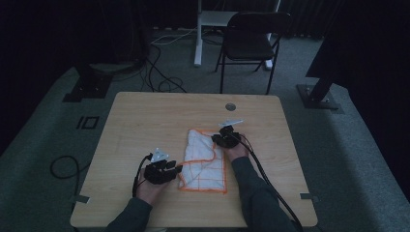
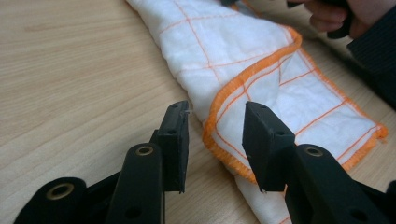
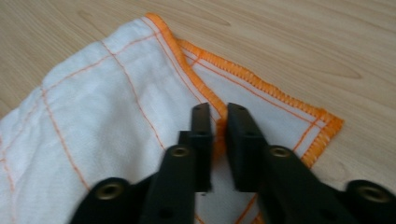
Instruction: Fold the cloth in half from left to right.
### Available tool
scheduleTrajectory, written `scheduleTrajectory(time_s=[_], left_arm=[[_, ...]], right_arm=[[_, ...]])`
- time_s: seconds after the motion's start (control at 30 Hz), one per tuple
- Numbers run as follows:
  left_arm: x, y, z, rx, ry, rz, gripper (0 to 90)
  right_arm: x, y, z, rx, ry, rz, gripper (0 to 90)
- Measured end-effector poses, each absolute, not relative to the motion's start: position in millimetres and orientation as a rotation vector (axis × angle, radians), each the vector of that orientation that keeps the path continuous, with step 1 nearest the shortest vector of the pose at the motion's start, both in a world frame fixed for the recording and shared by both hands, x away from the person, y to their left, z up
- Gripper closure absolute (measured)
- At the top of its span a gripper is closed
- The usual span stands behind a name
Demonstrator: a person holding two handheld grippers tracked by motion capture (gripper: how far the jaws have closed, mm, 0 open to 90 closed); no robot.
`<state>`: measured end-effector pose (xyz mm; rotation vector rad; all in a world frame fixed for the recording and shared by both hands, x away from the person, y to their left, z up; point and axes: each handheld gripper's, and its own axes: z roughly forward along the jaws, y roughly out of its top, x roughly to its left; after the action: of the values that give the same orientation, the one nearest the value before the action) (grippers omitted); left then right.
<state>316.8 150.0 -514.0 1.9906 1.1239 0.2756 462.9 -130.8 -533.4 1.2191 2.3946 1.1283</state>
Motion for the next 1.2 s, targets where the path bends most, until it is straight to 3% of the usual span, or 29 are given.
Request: scheduleTrajectory(time_s=[0.3,0.37,0.4,0.47,0.57,1.2], left_arm=[[321,149,-517,1.981,1.129,0.208,61.0],[321,148,-517,1.98,1.121,0.201,69.3],[320,146,-516,1.991,1.106,0.195,69.3],[319,138,-514,1.999,1.065,0.182,81.5],[318,133,-512,2.003,1.032,0.17,86.3],[307,71,-509,2.043,0.816,0.03,88.9]], right_arm=[[466,-136,-526,1.19,2.371,1.111,87.6],[467,-137,-525,1.189,2.366,1.107,87.6],[467,-138,-523,1.184,2.36,1.103,87.6],[471,-139,-518,1.177,2.345,1.087,88.0],[473,-139,-515,1.169,2.334,1.07,89.2],[490,-138,-511,1.132,2.324,0.959,89.9]])
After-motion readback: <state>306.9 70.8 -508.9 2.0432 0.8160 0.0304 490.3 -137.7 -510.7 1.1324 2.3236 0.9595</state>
